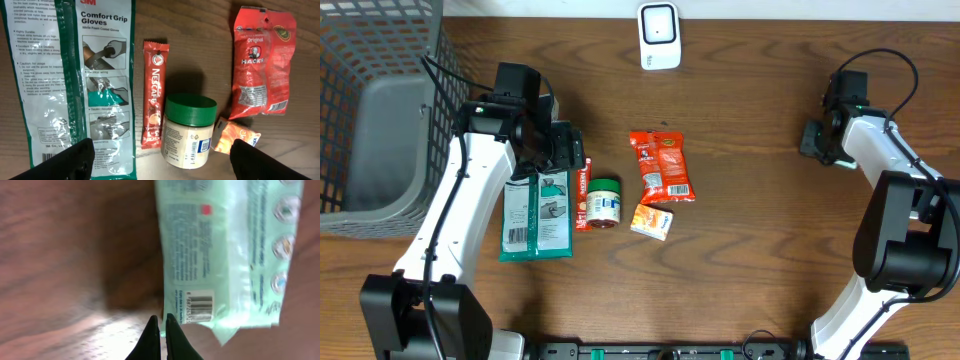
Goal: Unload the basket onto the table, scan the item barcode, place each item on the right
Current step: 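Carry the wipe pack right and set it down on the table, then move the right gripper to the red Hacks candy bag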
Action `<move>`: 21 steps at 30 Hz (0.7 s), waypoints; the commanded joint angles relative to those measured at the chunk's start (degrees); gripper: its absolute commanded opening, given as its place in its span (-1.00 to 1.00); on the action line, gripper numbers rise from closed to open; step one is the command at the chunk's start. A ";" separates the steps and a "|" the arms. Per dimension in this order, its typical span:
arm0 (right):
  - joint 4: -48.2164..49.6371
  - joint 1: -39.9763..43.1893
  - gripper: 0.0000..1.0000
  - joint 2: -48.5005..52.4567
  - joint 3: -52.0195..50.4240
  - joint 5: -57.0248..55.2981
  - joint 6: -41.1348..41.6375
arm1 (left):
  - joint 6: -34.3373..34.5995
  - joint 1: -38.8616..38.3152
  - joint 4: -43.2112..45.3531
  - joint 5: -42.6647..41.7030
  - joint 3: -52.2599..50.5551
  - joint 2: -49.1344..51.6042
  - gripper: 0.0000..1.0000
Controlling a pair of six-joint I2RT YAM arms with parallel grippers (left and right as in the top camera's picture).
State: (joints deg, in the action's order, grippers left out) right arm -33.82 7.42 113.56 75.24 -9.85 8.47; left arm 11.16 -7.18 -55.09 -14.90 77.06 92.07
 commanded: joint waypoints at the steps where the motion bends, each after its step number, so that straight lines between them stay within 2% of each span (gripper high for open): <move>1: -0.68 0.52 -0.92 -1.77 -0.24 -3.63 -1.03 | 0.11 0.02 -0.04 0.13 0.42 -0.35 0.73; 8: -0.66 0.35 -0.80 -6.01 -0.20 -2.86 -3.43 | 0.11 0.02 -0.04 0.13 0.42 -0.35 0.73; 11: -1.60 -0.33 -0.68 -9.84 -0.13 4.63 -4.79 | 0.13 0.02 -0.04 0.11 0.42 -0.35 0.74; 13: -2.16 -1.03 -0.58 -13.20 -0.13 14.03 -5.55 | 0.13 0.02 -0.04 0.13 0.42 -0.35 0.73; 17: -3.30 -3.45 -0.05 -18.69 -0.15 32.52 -5.55 | 0.13 0.02 -0.04 0.13 0.42 -0.35 0.73; 20: -3.26 -7.72 0.26 -20.26 -0.15 38.97 -5.51 | 0.13 0.02 -0.04 0.13 0.42 -0.35 0.73; 21: -3.23 -8.92 0.29 -20.24 -0.15 39.12 -5.51 | 0.11 0.02 -0.04 0.13 0.42 -0.35 0.73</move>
State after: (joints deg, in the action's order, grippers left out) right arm -36.73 2.79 93.80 75.24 16.93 3.40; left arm 11.16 -7.18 -55.07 -14.90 77.06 92.07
